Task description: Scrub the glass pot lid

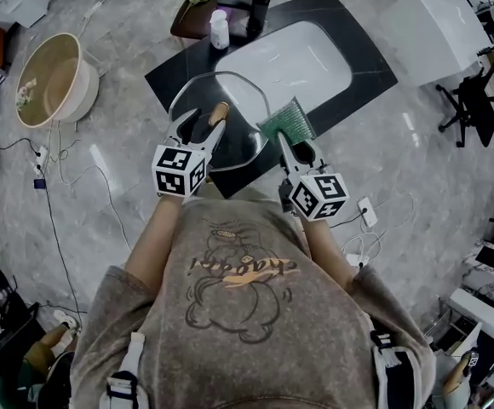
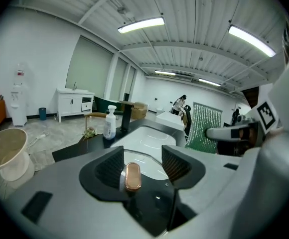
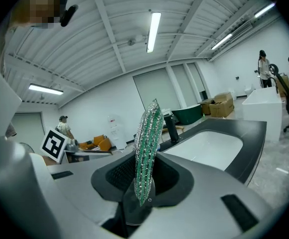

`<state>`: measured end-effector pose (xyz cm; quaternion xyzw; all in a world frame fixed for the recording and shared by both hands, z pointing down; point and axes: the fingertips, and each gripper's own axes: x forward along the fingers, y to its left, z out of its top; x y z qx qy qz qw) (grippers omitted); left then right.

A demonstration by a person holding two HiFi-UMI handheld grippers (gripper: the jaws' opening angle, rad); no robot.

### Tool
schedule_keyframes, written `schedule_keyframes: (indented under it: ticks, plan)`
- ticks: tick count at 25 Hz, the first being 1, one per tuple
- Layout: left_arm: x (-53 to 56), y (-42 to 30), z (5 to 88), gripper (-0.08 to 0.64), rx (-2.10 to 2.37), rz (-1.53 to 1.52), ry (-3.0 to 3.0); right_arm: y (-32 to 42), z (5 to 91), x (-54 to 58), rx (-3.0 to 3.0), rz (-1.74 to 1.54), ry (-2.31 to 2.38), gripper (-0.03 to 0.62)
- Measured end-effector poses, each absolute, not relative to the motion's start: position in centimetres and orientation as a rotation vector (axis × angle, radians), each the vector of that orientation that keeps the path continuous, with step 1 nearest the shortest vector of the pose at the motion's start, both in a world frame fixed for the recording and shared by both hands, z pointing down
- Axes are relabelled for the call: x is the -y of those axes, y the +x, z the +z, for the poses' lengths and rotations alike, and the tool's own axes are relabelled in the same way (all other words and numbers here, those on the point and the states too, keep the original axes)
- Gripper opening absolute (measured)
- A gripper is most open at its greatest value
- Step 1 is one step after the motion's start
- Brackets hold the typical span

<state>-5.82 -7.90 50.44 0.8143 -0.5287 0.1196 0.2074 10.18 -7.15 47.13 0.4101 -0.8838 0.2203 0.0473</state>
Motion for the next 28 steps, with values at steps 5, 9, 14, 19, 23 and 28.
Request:
schedule_keyframes:
  ticks: [5,9,14,19,23,28]
  plan:
    - [9.7,-5.8,55.2,0.23,1.429,0.438,2.217,10.0,47.7,7.2,2.664,0.7,1.273,0.092]
    - [10.8,-5.4,58.1,0.23,1.381,0.537,2.212,10.5,48.5,7.3,2.629,0.721,1.315,0.091]
    - [11.5,-5.1,60.5,0.23,1.337,0.626,2.197,10.8,49.5,6.9,2.588,0.749,1.358,0.092]
    - [11.6,-4.2,61.3,0.222,1.252,0.721,2.204,10.9,50.2,6.6,2.561,0.781,1.371,0.092]
    - [11.7,-3.9,61.5,0.195,1.209,0.742,2.188,10.9,51.2,6.9,2.54,0.786,1.352,0.092]
    - [11.7,-4.0,61.4,0.193,1.217,0.722,2.176,10.2,52.1,8.3,2.544,0.752,1.226,0.092]
